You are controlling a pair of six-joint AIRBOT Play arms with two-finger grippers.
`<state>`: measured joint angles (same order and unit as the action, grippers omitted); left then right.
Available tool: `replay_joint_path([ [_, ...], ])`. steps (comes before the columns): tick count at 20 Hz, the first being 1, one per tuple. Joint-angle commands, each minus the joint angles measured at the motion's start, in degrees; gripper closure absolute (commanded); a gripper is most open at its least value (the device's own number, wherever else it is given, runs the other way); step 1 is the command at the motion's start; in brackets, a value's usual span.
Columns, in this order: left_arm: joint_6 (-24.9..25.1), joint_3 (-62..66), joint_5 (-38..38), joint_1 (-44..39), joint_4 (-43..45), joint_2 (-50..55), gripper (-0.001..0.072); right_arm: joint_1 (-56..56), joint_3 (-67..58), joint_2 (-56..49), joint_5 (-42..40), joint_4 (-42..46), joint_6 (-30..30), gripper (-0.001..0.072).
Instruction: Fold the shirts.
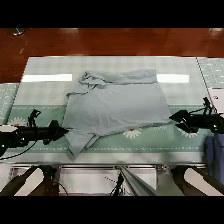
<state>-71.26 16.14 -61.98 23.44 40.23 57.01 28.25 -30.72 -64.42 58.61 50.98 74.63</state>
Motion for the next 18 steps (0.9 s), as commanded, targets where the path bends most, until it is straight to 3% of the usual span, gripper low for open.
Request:
replay_joint_path([
  [1,0.13,0.02,0.02,0.0,-0.04,0.02,0.068,-4.33,-5.01,-5.92,-2.32,-2.69,-0.44,0.0081],
  [5,0.13,0.02,0.02,0.0,-0.11,0.02,0.068,-10.12,-10.03,-12.22,-2.29,-2.71,1.57,0.0086],
  [6,0.13,0.02,0.02,0.0,-0.24,0.02,0.068,-11.63,-10.71,-13.42,-2.27,-2.69,2.1,0.0115],
  [7,0.15,0.04,0.02,0.0,-0.44,0.02,0.068,-12.81,-11.19,-14.29,-2.25,-2.71,2.73,0.0211],
  [9,0.37,0.04,-0.07,0.0,-0.46,0.02,0.068,-13.84,-12.52,-14.78,-1.86,-2.49,1.75,0.0688],
  [11,2.86,0.35,-1.11,0.02,-3.06,-0.04,0.068,-13.84,-15.39,-14.38,0.22,-3.1,1.03,0.0688],
  [13,4.85,4.98,-2.84,0.11,-12.68,-0.98,0.0681,-13.84,-23.12,-12.85,4.72,-2.89,0.96,0.0688],
  [16,5.88,21.68,-1.92,-0.26,-29.77,-3.21,0.0682,-13.84,-43.95,-8.96,8.2,-2.69,3.67,0.0689],
  [18,4.46,37.83,1.4,-1.46,-29.2,-3.43,0.0683,-13.84,-61.07,-7.93,9.92,-1.42,6.8,0.0689],
])
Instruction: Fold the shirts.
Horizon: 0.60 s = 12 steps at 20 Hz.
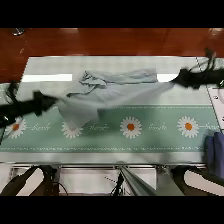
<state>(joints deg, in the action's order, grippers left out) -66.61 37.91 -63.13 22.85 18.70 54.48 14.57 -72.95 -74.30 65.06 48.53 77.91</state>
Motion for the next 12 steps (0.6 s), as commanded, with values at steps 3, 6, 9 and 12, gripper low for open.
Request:
replay_joint_path([
  [3,-8.39,39.54,5.01,-1.55,2.84,-0.87,0.0683,-0.15,-41.72,2.19,9.81,6.01,7.89,0.0689],
  [6,-15.72,61.48,-5.05,-1.44,19.32,-0.92,0.0683,-0.09,-49.81,8.2,12.5,10.1,8.57,0.0689],
  [9,-19.78,77.81,-21.27,-1.44,32.63,-1.53,0.0683,-0.09,-47.41,18.29,13.03,15.43,8.52,0.0688],
  [12,-20.26,82.73,-26.91,-3.5,40.68,-6.1,0.0683,-0.09,-46.21,26.99,16.06,21.05,8.59,0.0688],
])
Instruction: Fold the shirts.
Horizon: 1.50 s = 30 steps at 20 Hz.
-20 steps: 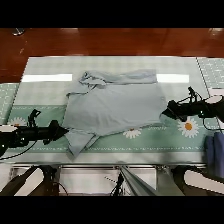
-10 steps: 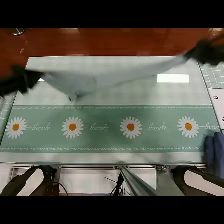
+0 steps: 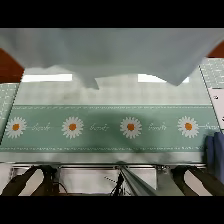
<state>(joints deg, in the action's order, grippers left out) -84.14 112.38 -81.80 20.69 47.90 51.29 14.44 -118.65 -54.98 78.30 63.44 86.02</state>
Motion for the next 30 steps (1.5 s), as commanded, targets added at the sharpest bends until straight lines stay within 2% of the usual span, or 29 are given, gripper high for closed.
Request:
replay_joint_path([
  [1,-2.73,8.2,-8.72,-3.61,13.64,-5.09,0.0683,0.04,-0.48,9.88,4.46,7.04,0.48,0.0688],
  [4,-2.86,8.17,-12.55,-14.43,26.99,-11.02,0.0683,0.04,-0.48,15.45,11.76,9.2,1.66,0.0688],
  [7,-3.82,5.09,-13.25,-23.32,39.5,-15.89,0.0682,0.04,-0.48,18.69,17.33,9.16,2.67,0.0688],
  [11,-3.8,-3.5,-13.22,-26.4,48.39,-16.79,0.0682,0.04,1.6,19.34,23.32,9.16,3.17,0.0688],
  [14,-3.93,-15.39,-9.97,-26.4,47.41,-15.1,0.0682,0.04,12.07,19.74,23.08,7.56,4.26,0.0688],
  [16,-5.33,-24.87,-3.82,-26.4,46.25,-13.09,0.0681,0.04,22.88,19.74,19.67,3.45,2.97,0.0688],
  [18,-6.01,-32.44,2.34,-26.4,44.57,-9.33,0.0681,0.04,34.56,19.5,10.51,2.97,1.73,0.0689],
  [20,-7.19,-36.81,7.82,-26.4,43.28,-3.61,0.0681,0.02,44.33,17.18,1.29,2.45,0.63,0.0688],
  [22,-8.13,-37.86,11.82,-26.4,42.51,3.37,0.0681,0.02,49.94,11.65,-4.9,0.46,-3.37,0.0688],
  [25,-10.27,-37.83,19.41,-26.4,40.96,13.14,0.0681,0.02,50.49,-0.7,-11.15,-2.56,-8.15,0.0688],
  [28,-10.45,-36.33,29.59,-26.36,36.79,22.08,0.0681,0.02,48.19,-14.03,-18.69,-4.63,-8.39,0.0688],
  [30,-14.69,-33.0,32.39,-26.36,36.02,28.52,0.0681,0.02,43.32,-22.82,-20.2,-7.32,-8.41,0.0688],
])
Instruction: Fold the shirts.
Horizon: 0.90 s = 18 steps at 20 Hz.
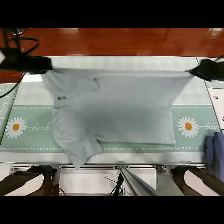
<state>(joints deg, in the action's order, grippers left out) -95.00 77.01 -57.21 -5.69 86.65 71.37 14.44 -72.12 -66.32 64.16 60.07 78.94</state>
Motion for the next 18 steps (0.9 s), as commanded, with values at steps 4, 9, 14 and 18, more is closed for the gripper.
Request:
replay_joint_path([
  [4,-6.47,8.68,7.72,0.02,-7.28,19.12,0.068,0.02,-15.58,-26.4,-5.31,-8.5,-0.96,0.0689],
  [9,-6.45,9.53,7.89,0.02,-11.08,24.7,0.068,0.02,-20.9,-33.68,-4.0,-9.03,0.79,0.0688],
  [14,-5.99,14.08,2.56,1.77,-12.41,24.63,0.068,1.29,-20.92,-34.14,-2.32,-11.32,0.7,0.0688],
  [18,3.13,20.74,-13.75,4.76,-13.42,24.63,0.068,6.45,-20.9,-33.46,8.76,-16.24,-3.63,0.0688],
])
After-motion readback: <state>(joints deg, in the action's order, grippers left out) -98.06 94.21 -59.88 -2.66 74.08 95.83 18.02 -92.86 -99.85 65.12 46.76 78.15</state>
